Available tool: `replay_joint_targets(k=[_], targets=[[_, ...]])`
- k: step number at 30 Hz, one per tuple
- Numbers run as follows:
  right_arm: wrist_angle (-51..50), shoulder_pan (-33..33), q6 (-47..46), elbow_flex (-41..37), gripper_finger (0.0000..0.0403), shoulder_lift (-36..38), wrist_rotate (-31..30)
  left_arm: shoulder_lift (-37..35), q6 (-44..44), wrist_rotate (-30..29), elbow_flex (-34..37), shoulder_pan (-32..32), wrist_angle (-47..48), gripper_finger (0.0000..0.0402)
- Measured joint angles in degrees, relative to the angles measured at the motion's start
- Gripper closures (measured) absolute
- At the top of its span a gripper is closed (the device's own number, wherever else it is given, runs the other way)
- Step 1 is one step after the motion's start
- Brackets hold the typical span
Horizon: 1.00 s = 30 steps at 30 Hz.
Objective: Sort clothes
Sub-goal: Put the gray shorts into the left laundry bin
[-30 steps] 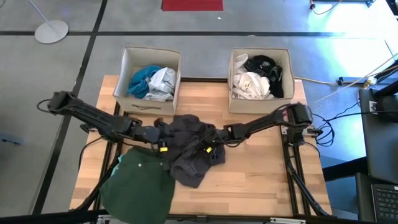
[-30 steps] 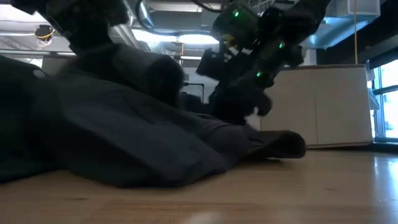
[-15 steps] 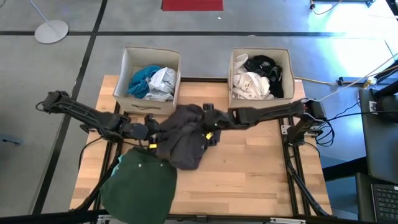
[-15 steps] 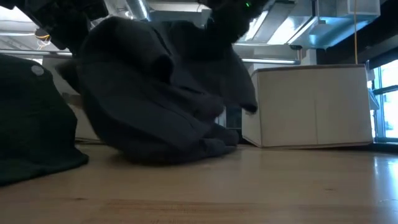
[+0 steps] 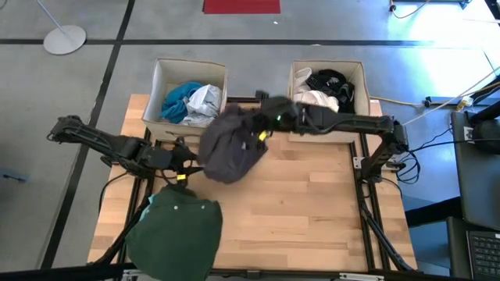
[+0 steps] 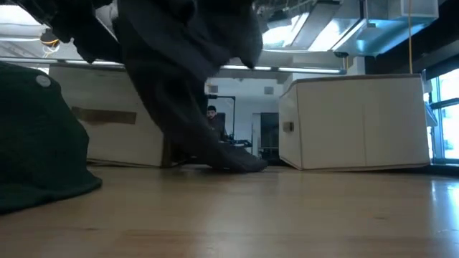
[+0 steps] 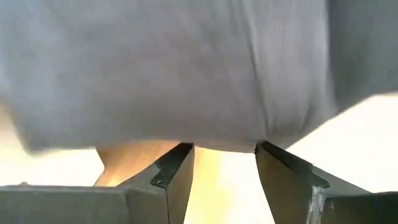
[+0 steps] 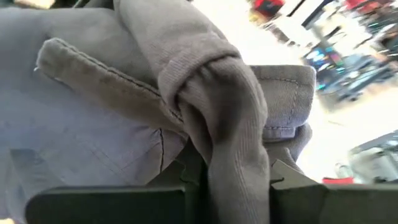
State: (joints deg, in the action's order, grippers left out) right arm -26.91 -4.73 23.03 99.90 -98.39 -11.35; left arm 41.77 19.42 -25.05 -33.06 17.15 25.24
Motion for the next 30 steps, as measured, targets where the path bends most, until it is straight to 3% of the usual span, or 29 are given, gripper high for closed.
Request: replay_joint_targets(k=[11,30], targets=[[6.1,-7.0,1.6,11.1,0.0345,0.0,0.2,-3.1,-0.4,-2.7,0.0,0.0,1.3,0.0239],[37.0,-16.1,2.7,12.3,0.0342,-2.2,7.7,-3.0,-0.4,-2.8,0.0,0.0,1.1,0.0239]])
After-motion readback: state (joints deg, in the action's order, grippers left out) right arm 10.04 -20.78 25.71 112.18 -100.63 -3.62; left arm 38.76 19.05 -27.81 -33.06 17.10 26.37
